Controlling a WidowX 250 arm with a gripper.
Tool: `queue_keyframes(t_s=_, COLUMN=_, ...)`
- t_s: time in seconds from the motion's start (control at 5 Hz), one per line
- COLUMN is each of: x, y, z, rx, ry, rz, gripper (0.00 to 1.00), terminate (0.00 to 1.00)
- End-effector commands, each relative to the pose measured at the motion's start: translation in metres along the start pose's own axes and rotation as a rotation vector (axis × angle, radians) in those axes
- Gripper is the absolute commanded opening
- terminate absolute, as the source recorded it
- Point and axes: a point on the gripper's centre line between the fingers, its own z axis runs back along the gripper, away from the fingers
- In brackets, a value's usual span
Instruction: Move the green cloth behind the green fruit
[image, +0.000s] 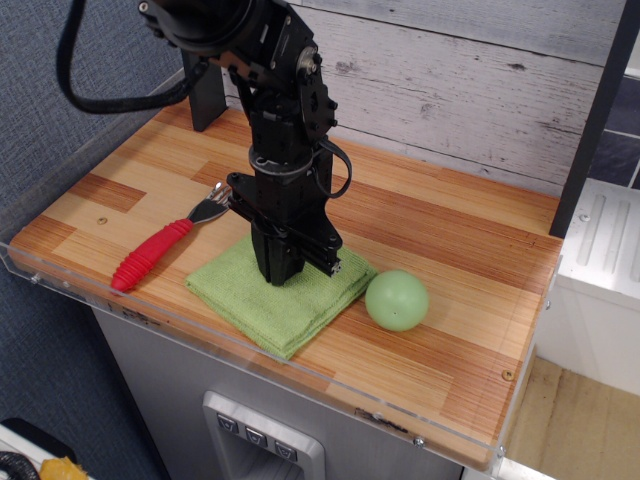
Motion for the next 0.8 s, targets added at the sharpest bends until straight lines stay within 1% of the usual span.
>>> queue_keyframes(t_s=0.0, x=0.011, y=0.018, z=0.006, rx=0.01, ry=-0.022, rz=0.072, gripper=0.0, terminate=0.0)
queue_keyframes(t_s=0.2, x=0.025, y=0.021, z=0.011, rx=0.008, ry=-0.03, rz=0.102, gripper=0.0, terminate=0.0)
queue_keyframes(t_s=0.4, x=0.041, y=0.019, z=0.018, rx=-0.015, ry=-0.052, rz=0.137, gripper=0.0, terminate=0.0)
queue_keyframes(t_s=0.6, x=0.055, y=0.021, z=0.02, rx=-0.033, ry=-0.066, rz=0.177, gripper=0.0, terminate=0.0)
